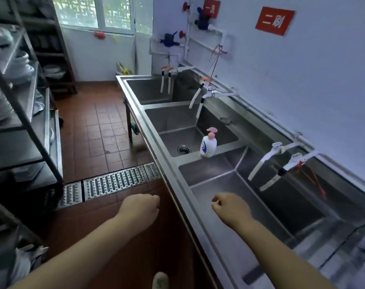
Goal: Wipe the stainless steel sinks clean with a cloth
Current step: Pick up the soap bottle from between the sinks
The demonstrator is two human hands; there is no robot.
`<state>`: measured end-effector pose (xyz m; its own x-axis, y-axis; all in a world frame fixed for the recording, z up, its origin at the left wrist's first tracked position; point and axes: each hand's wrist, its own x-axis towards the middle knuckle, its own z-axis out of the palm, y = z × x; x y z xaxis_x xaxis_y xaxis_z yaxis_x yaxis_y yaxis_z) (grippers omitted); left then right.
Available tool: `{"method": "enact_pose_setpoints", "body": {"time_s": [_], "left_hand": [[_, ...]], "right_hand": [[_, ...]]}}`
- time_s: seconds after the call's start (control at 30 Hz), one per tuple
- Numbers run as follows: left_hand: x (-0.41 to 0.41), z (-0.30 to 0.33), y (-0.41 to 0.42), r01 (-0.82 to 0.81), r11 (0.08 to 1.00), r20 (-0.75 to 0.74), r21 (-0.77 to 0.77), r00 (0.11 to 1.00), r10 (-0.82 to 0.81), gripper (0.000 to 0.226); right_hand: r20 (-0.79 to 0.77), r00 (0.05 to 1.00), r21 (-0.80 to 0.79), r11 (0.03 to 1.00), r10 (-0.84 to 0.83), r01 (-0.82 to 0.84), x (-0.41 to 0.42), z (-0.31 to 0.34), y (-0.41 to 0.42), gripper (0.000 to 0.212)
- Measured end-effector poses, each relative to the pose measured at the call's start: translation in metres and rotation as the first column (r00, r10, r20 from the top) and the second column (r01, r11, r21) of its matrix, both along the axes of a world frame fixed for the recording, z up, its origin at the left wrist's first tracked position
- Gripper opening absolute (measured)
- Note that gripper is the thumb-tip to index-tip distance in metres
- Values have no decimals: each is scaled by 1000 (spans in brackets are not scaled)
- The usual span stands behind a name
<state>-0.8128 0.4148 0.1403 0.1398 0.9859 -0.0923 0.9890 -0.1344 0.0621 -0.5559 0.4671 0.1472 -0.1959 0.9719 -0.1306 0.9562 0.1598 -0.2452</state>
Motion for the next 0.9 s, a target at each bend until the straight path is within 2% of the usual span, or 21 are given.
{"method": "enact_pose_setpoints", "body": {"time_s": [0.2,0.33,0.47,0.63,0.77,0.9], "left_hand": [[-12,18,121,-33,999,-14,25,999,34,22],[-14,20,196,-39,999,-22,27,999,39,22],[-14,16,251,-42,999,-34,-22,999,41,27],[-5,0,288,21,998,-53,-56,998,-24,28],[0,-15,291,51,995,-67,-89,996,-57,27],[1,-25,277,63,991,-79,-118,994,-73,28]], "right_hand": [[-95,993,25,997,-66,69,-4,15,150,17],[-152,976,60,985,-153,163,-4,22,252,23],[-109,983,106,981,-151,163,-9,19,330,30],[-8,996,-2,996,-86,86,-17,-2,380,48],[-6,999,8,999,-51,51,-19,-12,388,32],[-56,998,52,998,-30,33,-16,-15,371,30]]}}
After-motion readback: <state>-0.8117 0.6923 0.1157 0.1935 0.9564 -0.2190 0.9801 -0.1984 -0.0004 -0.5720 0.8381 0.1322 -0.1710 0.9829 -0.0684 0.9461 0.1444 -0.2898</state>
